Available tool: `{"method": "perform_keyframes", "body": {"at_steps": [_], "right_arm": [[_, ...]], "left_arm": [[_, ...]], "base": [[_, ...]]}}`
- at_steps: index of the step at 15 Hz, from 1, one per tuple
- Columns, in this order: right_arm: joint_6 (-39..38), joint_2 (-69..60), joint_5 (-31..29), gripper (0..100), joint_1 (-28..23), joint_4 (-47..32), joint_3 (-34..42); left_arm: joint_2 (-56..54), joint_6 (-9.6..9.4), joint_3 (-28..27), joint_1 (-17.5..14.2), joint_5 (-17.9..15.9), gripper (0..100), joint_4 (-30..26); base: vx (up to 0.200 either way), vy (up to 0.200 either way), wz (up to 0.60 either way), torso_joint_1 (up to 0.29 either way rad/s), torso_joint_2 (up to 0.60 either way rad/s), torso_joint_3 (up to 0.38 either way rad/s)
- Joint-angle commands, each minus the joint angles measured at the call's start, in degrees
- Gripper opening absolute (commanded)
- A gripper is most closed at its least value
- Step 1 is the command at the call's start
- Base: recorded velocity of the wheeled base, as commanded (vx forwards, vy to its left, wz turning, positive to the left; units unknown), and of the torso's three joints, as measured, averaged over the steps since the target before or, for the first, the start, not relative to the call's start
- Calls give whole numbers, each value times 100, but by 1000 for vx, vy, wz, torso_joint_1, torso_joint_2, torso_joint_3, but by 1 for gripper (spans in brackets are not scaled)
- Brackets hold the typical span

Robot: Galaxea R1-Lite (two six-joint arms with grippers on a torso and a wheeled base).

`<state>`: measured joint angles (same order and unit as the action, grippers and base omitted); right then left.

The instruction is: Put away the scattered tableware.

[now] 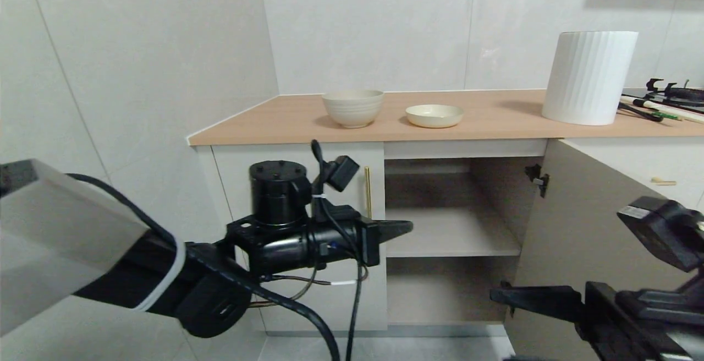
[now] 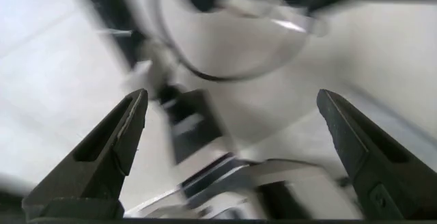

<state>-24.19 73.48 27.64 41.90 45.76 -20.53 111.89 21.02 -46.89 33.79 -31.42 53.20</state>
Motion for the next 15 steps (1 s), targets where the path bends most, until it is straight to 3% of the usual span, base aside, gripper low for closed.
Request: {"method": "perform_keyframes", "body": {"at_steps": [1, 2, 3, 5, 8, 12, 13, 15], "right_arm": [[441, 1256, -549, 100, -332, 38, -522], [1030, 2416, -2210, 100, -332, 258, -1296], [1100, 2645, -2526, 100, -332, 407, -1630], [1197, 2653, -2579, 100, -393, 310, -2078], [1496, 2372, -3054, 100, -569, -243, -2324], [1496, 1739, -3142, 100, -578, -2107, -3344], [1478, 1590, -3142, 100, -639, -2441, -3511], [1443, 1441, -3142, 100, -701, -2485, -3475]], "left_arm": [[-747, -317, 646, -496, 215, 0, 33], [-1371, -502, 997, -743, 505, 0, -143], [-1688, -502, 1094, -822, 707, 0, -477], [-2250, -502, 1111, -1059, 1032, 0, -1347], [-2865, -502, 1067, -1138, 1067, 0, -1927], [-3445, -502, 1067, -1279, 1085, 0, -2551], [-3542, -502, 988, -1349, 1076, 100, -2683], [-3630, -449, 927, -1428, 1076, 100, -2657]], "base": [[0, 0, 0, 0, 0, 0], [0, 0, 0, 0, 0, 0], [0, 0, 0, 0, 0, 0], [0, 0, 0, 0, 0, 0], [0, 0, 0, 0, 0, 0], [0, 0, 0, 0, 0, 0], [0, 0, 0, 0, 0, 0], [0, 0, 0, 0, 0, 0]]}}
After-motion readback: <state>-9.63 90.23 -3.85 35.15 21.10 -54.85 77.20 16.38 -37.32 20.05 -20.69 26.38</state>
